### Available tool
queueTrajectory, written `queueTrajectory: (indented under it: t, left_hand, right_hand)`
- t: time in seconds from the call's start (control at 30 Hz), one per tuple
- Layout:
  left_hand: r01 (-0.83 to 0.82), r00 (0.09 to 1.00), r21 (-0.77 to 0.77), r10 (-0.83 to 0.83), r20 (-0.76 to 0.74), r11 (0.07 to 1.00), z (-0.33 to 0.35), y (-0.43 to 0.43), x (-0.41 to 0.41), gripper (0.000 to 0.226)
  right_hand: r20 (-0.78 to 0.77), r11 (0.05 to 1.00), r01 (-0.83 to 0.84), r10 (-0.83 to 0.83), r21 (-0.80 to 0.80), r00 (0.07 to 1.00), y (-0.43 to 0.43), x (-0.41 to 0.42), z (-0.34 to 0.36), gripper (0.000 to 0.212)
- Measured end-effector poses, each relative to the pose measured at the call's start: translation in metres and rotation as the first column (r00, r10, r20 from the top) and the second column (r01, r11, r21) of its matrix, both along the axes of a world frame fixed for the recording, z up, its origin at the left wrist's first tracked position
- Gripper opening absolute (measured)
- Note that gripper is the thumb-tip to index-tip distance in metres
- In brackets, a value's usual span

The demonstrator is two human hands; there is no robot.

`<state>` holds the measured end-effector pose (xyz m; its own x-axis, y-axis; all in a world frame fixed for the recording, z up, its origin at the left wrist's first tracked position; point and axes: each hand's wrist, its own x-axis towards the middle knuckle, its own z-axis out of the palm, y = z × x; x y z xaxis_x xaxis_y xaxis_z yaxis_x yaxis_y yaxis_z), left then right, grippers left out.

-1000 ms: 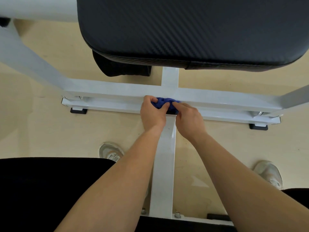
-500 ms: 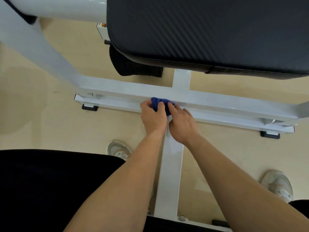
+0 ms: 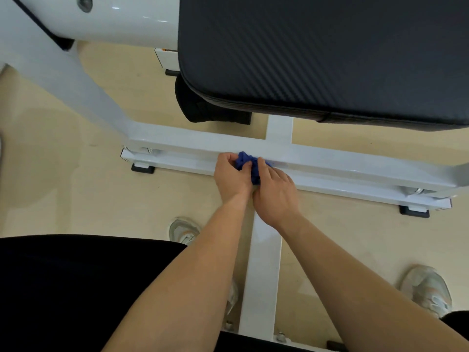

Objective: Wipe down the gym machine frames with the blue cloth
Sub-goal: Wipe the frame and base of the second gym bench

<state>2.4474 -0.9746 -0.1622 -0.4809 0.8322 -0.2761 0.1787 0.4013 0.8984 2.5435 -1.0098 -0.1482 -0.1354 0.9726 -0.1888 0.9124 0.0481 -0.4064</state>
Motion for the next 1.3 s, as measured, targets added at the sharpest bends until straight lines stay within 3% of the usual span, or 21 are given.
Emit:
queueTrajectory:
  t: [0.23, 0.5, 0.77, 0.97, 1.3]
  left_hand:
    - [-0.134, 0.987, 0.034, 0.137, -0.088, 0.990, -0.006, 0.009, -0.053, 0.021]
    - [-0.009, 0.993, 0.061, 0.016, -0.117, 0.998, -0.005, 0.009, -0.070, 0.020]
    - [-0.214, 0.966, 0.046, 0.219, -0.139, 0.976, -0.019, 0.034, -0.157, 0.022]
    - [-0.435, 0.886, 0.045, 0.436, -0.157, 0.900, -0.017, 0.053, -0.219, 0.024]
    - [-0.561, 0.827, -0.009, 0.560, -0.051, 0.828, -0.014, 0.058, -0.243, 0.016]
  right_hand:
    - [0.031, 0.996, -0.093, 0.092, 0.006, 0.995, 0.009, -0.033, -0.007, 0.058]
    - [-0.045, 0.994, -0.033, 0.028, -0.107, 0.999, 0.016, -0.063, -0.014, 0.042]
    - [-0.114, 0.977, -0.144, 0.126, -0.160, 0.985, 0.020, -0.098, -0.023, 0.047]
    - [-0.157, 0.960, -0.174, 0.142, -0.219, 0.977, 0.023, -0.107, -0.032, 0.044]
    - [-0.204, 0.952, -0.223, 0.180, -0.208, 0.962, 0.025, -0.122, -0.032, 0.038]
